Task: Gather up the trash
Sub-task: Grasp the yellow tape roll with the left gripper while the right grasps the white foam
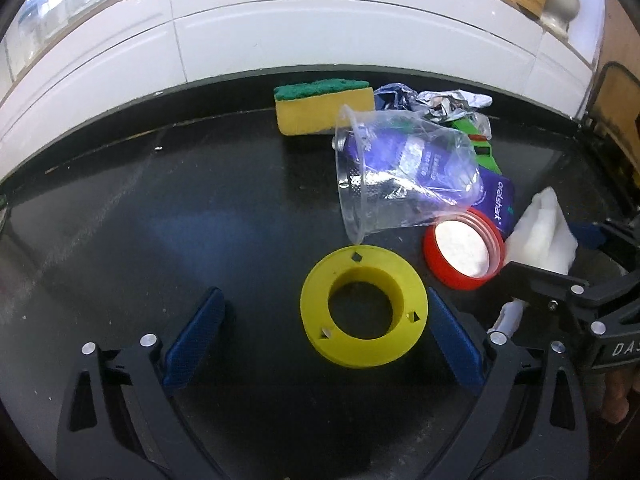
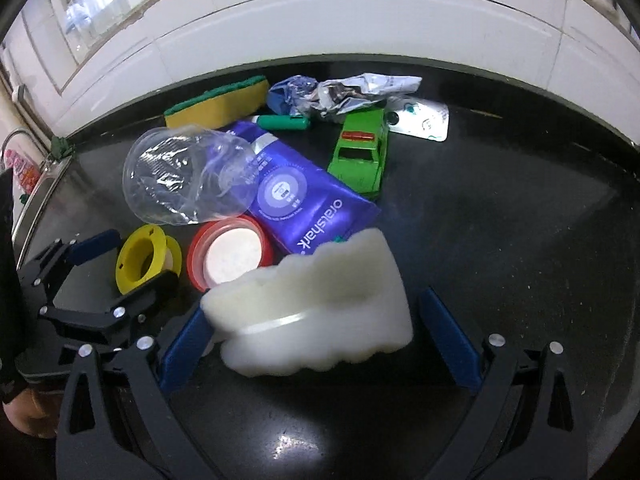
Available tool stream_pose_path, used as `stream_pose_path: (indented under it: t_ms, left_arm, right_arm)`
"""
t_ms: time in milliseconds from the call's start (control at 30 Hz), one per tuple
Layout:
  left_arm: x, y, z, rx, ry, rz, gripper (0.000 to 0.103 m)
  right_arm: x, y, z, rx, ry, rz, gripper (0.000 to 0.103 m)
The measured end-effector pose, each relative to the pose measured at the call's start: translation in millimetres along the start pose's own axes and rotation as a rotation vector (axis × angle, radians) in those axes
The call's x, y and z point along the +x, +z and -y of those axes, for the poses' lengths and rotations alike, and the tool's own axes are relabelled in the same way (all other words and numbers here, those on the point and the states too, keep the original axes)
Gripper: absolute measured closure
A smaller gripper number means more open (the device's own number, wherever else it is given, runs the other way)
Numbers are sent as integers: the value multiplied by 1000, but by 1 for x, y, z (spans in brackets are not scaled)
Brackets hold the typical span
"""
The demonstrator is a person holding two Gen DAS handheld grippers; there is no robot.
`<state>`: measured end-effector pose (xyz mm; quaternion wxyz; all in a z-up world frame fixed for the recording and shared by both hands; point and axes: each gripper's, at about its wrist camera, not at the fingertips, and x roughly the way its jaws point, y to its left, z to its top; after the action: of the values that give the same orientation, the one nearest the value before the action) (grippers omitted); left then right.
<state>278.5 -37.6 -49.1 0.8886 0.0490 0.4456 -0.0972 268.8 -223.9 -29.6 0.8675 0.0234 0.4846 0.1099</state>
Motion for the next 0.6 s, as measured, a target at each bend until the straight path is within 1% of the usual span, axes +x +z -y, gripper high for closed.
stream_pose_path:
  t_ms: [33, 67, 100, 200, 300, 467, 600]
  left_arm:
    - [-1, 0, 2, 18, 14, 7, 24]
    - [-4, -1, 3, 26, 5, 17, 37]
    - [-6, -1, 3, 29, 4, 20, 48]
    - [-11, -4, 3, 8, -5, 8, 49]
    - [-22, -14, 5, -10, -19, -2, 49]
    - [-63, -41, 10, -22, -31, 18, 49]
    - [-104, -73, 23, -16, -39, 37, 49]
  right_arm:
    - [-2, -1, -2, -11, 1, 9, 28]
    - [-4, -2, -2, -12, 4, 10, 34]
    - [-6, -4, -2, -5, 14, 8, 43]
    - [-14, -7, 1, 16, 34, 11, 52]
    - [-32, -15, 2, 16, 26, 32, 54]
    - [-74, -37, 1, 15, 31, 73, 54]
    - [-112, -72, -3, 2, 30, 109, 53]
